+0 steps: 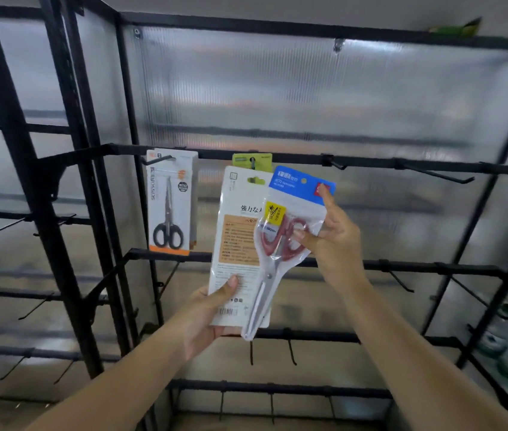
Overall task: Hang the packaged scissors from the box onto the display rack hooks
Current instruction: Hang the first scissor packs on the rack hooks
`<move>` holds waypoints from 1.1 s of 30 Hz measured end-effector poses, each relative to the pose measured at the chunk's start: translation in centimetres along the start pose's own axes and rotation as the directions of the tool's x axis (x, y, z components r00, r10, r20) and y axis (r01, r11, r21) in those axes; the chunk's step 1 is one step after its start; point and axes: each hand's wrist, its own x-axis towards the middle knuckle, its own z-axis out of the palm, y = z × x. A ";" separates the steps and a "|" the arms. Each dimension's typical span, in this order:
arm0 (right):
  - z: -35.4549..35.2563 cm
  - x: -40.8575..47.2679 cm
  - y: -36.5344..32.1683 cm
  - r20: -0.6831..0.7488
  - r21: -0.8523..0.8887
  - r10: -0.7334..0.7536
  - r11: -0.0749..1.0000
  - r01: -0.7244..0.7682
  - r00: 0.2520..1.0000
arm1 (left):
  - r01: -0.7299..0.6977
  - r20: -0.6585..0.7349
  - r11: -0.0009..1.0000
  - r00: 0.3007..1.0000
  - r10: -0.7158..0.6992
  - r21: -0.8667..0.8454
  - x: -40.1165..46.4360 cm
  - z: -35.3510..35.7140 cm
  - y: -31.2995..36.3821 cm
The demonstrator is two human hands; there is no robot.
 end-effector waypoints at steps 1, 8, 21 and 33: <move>-1.0 0.1 -0.1 -0.017 -0.033 -0.015 0.999 0.015 1.000 | 0.008 0.014 1.000 1.000 -0.008 0.006 0.5 0.5 -0.1; -9.6 0.6 -1.8 -0.162 -0.208 -0.101 0.976 0.066 0.982 | 0.026 0.134 0.999 0.991 -0.031 0.036 3.3 4.8 -1.1; -23.0 4.0 -2.9 -0.226 -0.483 -0.102 0.875 -0.021 0.969 | 0.023 0.174 0.999 0.985 -0.018 -0.031 7.4 13.7 -3.0; -24.5 10.1 0.0 -0.060 -0.706 -0.083 0.708 0.017 0.995 | -0.043 0.058 0.999 0.997 0.044 -0.019 9.5 19.2 -4.4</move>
